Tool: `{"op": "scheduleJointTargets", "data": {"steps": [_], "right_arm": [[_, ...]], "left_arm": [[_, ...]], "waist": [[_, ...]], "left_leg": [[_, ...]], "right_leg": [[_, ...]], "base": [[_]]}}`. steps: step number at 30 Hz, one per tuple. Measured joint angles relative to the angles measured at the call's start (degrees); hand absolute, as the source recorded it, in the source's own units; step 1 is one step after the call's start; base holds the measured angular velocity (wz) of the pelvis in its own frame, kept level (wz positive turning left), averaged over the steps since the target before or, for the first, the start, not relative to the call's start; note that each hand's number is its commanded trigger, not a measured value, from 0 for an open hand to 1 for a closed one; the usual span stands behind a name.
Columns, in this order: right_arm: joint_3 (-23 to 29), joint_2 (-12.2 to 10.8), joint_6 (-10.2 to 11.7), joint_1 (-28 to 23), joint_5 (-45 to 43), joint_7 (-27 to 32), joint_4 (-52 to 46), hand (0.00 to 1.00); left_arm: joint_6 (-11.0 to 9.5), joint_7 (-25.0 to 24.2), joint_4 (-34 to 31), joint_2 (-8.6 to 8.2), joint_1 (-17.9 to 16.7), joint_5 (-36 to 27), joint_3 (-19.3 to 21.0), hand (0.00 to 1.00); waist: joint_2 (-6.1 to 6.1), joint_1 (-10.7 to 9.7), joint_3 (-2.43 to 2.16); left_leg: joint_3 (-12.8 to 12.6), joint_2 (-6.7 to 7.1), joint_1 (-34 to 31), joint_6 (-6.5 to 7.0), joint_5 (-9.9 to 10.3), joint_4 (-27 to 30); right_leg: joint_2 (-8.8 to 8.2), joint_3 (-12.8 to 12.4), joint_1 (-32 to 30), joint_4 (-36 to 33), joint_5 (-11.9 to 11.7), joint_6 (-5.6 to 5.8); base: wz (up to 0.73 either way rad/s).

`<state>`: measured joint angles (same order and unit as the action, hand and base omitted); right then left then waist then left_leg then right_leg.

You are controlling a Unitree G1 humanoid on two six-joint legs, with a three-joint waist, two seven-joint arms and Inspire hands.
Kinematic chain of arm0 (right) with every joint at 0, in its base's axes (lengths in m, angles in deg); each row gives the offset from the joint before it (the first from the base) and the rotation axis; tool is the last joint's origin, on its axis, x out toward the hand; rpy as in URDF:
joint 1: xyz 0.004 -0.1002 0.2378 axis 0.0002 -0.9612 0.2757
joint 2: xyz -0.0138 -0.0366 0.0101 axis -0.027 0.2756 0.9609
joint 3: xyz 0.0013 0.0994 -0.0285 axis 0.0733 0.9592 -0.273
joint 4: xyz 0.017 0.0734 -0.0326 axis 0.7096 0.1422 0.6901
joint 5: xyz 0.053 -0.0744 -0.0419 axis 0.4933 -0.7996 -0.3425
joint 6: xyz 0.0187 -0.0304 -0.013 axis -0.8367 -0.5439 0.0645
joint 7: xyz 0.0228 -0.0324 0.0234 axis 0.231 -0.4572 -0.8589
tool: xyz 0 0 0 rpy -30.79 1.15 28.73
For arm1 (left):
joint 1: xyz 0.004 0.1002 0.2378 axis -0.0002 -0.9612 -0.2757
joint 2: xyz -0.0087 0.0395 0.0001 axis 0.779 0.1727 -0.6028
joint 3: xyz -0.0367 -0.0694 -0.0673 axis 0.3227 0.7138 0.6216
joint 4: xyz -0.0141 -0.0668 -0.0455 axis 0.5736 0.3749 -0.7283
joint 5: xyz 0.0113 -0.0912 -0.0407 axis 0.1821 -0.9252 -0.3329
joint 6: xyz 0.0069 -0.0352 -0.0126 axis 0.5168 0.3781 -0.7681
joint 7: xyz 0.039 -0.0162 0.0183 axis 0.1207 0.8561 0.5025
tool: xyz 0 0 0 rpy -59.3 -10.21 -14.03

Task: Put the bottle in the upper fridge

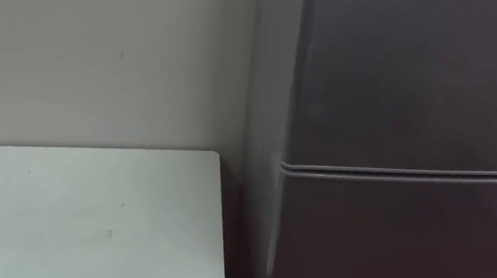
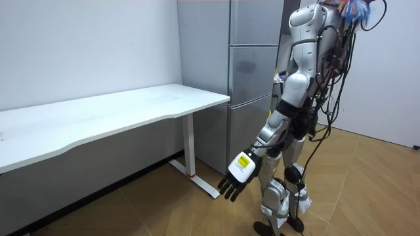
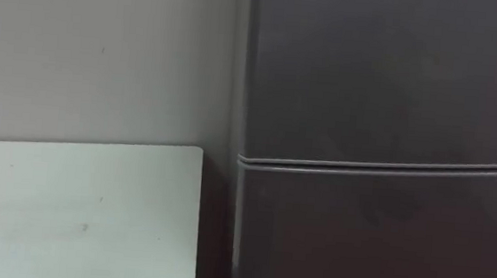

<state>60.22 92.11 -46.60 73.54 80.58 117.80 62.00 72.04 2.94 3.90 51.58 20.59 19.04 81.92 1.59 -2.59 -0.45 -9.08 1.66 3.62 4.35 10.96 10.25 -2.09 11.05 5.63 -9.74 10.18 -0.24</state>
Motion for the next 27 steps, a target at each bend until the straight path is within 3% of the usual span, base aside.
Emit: {"op": "scheduleJointTargets", "data": {"steps": [6, 10, 14, 21, 27], "right_arm": [[-1.45, -1.61, 0.26, -0.27, -0.36, -0.40, 12.37, 0.00], [-4.83, -3.20, 0.03, -0.28, -0.64, -4.21, 22.45, 0.00], [-10.28, -3.43, -0.56, -0.39, -0.49, -11.83, 29.38, 0.00], [-13.92, -5.29, -0.55, 0.50, -0.07, -26.61, 36.15, 0.00], [-15.97, -6.04, -1.28, 0.48, -1.86, -36.98, 37.89, 0.00]], "left_arm": [[-1.05, 0.23, 0.00, -0.09, 0.40, -1.99, -0.01, 0.00], [-1.06, 0.12, 0.30, -0.57, 0.88, -3.45, -0.10, 0.00], [-1.21, -0.20, 1.13, -0.83, 0.96, -5.50, -1.65, 0.00], [-2.25, -5.23, 1.16, -1.33, 2.54, -11.14, -2.41, 0.00], [-3.06, -7.80, 1.87, -2.84, 3.71, -11.18, -3.54, 0.00]], "waist": [[0.11, -0.21, 0.04], [0.02, -0.15, 0.17], [-0.17, -0.09, 0.24], [-0.53, 0.22, 0.09], [-1.83, 0.77, 0.16]], "left_leg": [[-0.04, 0.04, 0.66, -0.13, 0.18, -0.34], [-0.05, 0.04, 0.56, -0.19, 0.22, -0.45], [-0.18, 0.06, 0.67, -0.24, 0.25, -0.70], [-0.16, 0.03, 0.10, -0.25, 0.26, -0.57], [-0.19, 0.06, 0.02, -0.25, 0.35, -0.59]], "right_leg": [[-0.01, -0.06, 0.37, 0.16, 0.31, 0.05], [0.02, -0.09, 0.23, 0.26, 0.39, 0.00], [0.06, -0.16, 0.06, 0.22, 0.45, 0.02], [0.05, 0.11, -0.41, 0.22, 0.45, 0.00], [0.12, -0.60, -0.56, 0.22, 0.48, 0.00]], "base": [[0.00], [0.00], [-0.04], [0.00], [0.00]]}}
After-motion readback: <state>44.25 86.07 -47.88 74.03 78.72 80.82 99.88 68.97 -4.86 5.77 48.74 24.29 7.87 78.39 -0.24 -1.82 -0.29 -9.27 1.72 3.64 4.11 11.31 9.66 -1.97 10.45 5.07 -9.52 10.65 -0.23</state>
